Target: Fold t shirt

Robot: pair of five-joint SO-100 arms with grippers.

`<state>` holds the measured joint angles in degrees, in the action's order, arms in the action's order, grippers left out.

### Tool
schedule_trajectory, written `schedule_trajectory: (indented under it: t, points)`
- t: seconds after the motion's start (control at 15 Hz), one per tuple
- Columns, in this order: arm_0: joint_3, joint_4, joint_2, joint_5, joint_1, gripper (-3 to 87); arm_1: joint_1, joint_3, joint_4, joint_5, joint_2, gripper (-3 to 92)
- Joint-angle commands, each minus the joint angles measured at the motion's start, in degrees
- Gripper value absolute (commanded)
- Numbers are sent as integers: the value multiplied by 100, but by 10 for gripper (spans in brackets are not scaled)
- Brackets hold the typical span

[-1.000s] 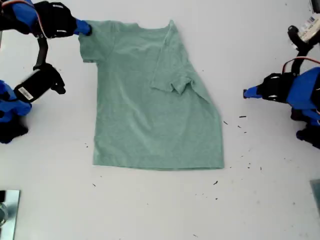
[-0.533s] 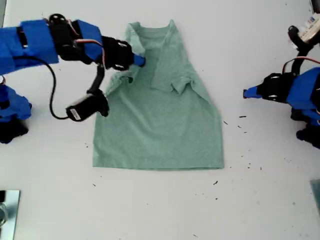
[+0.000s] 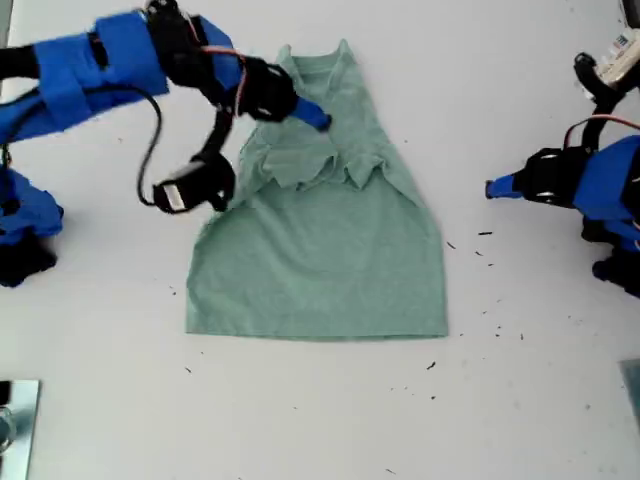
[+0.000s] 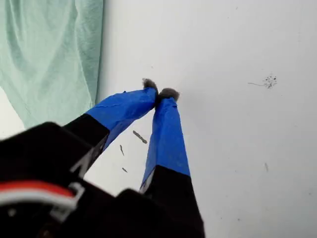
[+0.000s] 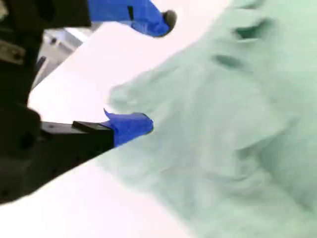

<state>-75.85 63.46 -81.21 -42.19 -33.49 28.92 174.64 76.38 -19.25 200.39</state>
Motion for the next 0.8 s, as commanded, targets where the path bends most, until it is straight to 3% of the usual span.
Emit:
schedule_trajectory:
  t: [0.0,0.13,0.33,0.47,0.73]
  points:
    - [-835,835,-3076,53,-598,13,-9,360,-62,44,44,22]
    - [-3498,448,-5177,519,-475,-2,26,360,-62,9,44,22]
    - [-8332,-1143,-8789,2399,1134,-2,35,360,-62,0,44,22]
    - [-10204,-1028,-11197,3208,1854,-2,18,360,-62,18,44,22]
    - [-11013,-598,-12129,3480,1784,-2,-264,237,26,132,44,22]
